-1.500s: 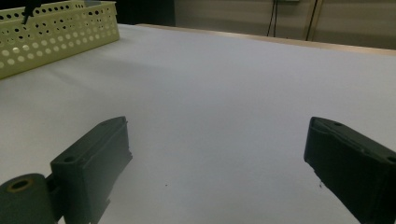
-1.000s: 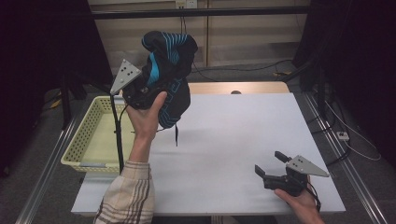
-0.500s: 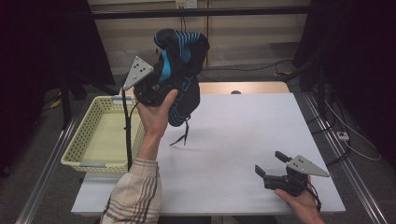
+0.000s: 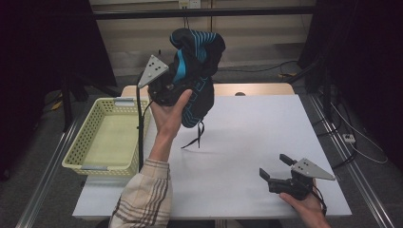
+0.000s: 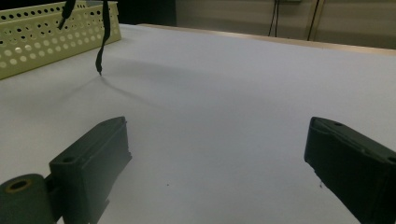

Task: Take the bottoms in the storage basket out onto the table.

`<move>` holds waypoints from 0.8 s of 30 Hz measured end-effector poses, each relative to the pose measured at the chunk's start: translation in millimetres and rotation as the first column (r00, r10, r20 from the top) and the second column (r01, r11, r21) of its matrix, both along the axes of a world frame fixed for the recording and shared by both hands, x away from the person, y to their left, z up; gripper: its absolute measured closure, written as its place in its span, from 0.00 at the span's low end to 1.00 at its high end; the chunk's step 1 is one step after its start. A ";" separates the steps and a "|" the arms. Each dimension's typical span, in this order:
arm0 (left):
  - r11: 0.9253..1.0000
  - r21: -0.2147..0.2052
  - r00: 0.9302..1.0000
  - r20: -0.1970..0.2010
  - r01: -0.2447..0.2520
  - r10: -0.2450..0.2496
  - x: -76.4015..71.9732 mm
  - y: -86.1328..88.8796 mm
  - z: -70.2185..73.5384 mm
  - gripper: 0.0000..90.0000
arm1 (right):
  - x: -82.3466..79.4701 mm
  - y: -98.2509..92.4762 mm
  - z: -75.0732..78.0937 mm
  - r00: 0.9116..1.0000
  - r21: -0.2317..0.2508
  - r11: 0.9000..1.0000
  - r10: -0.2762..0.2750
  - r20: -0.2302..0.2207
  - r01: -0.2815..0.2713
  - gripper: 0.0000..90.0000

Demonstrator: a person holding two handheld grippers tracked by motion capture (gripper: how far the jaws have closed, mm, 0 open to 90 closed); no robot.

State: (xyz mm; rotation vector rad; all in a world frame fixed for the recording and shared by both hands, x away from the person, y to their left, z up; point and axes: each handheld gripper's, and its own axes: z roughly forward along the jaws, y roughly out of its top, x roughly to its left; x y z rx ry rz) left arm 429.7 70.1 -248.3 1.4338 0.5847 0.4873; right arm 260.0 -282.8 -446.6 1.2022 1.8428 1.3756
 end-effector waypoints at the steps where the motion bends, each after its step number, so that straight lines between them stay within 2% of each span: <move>1: 1.000 0.009 1.000 -0.007 -0.003 0.003 1.6 -2.8 -2.5 0.79 | -0.1 -0.1 0.0 1.000 0.000 1.000 0.000 0.001 0.000 0.07; 6: 1.000 0.015 0.999 -0.049 0.005 -0.004 9.1 -12.0 -14.7 0.79 | 0.0 -1.5 -0.2 1.000 -0.003 1.000 0.001 0.001 -0.001 0.07; 14: 0.998 0.048 0.996 -0.083 0.026 -0.022 14.4 -22.6 -27.1 0.79 | -0.1 -1.3 -0.1 1.000 -0.003 1.000 0.003 0.002 -0.003 0.07; 17: 0.997 0.074 0.996 -0.091 0.033 -0.027 16.0 -25.6 -32.1 0.79 | -0.1 -1.2 -0.1 1.000 -0.002 1.000 0.002 0.002 -0.002 0.07; 24: 0.995 0.093 0.993 -0.117 0.041 -0.029 20.1 -28.6 -40.8 0.79 | 0.0 -0.7 -0.2 1.000 -0.001 1.000 0.001 0.001 -0.001 0.07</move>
